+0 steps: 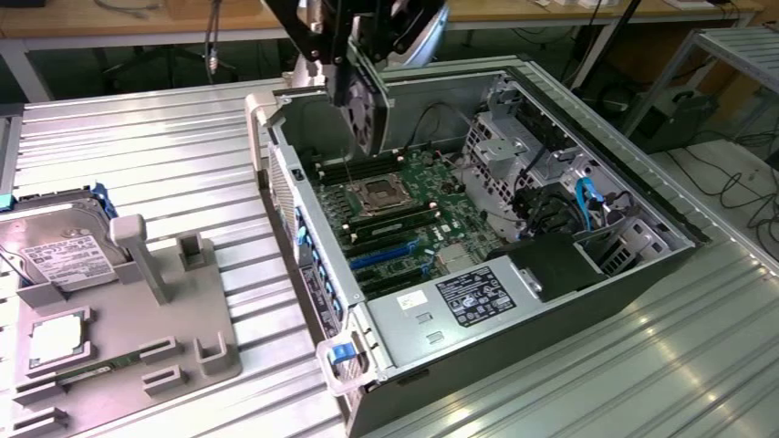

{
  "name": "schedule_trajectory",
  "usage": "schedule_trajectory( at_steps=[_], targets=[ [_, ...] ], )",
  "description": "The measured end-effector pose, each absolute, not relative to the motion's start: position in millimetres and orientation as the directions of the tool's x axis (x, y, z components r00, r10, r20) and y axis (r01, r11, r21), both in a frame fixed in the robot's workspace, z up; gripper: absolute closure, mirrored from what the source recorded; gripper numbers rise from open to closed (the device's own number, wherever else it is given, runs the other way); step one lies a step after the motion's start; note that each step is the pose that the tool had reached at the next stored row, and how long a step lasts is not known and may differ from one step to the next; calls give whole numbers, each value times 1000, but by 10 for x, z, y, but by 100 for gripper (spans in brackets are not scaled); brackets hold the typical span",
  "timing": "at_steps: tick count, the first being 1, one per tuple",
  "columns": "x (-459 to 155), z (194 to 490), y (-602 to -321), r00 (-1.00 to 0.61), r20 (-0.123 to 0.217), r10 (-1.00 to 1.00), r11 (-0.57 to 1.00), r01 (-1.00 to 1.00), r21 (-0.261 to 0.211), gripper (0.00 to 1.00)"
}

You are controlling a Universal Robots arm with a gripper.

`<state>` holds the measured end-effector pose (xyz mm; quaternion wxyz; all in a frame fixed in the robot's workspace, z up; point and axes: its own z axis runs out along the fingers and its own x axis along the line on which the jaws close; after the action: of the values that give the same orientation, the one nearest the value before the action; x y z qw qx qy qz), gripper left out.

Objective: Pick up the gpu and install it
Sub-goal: 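Pick up the gpu and move the gpu toward the slot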

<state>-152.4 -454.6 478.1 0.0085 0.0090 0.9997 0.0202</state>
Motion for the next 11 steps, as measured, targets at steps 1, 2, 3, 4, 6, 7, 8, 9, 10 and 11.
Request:
schedule_trajectory(
  at_steps=[1,2,3,4,6,7,8,9,10,11],
  targets=[
    [-1484,4781,-4546,-1000,-16,18,999,18,41,72],
    [-1452,4781,-4546,-1000,-16,18,999,18,41,72],
    [-1415,4780,-4546,-1000,-16,18,999,18,41,72],
    [-1388,4781,-4546,-1000,-16,18,999,18,41,72],
    [-1326,4780,-4546,-1000,-16,18,999,18,41,72],
    [-1274,4780,-4546,-1000,-16,18,999,18,41,72],
    [-1216,4780,-4546,-1000,-16,18,999,18,40,72],
    [-1184,4779,-4545,-1000,-16,18,999,18,40,72],
    [-1135,4778,-4545,-1000,-16,18,999,18,40,72],
    [-1095,4778,-4545,-1000,-16,18,999,18,40,72]
  ],
)
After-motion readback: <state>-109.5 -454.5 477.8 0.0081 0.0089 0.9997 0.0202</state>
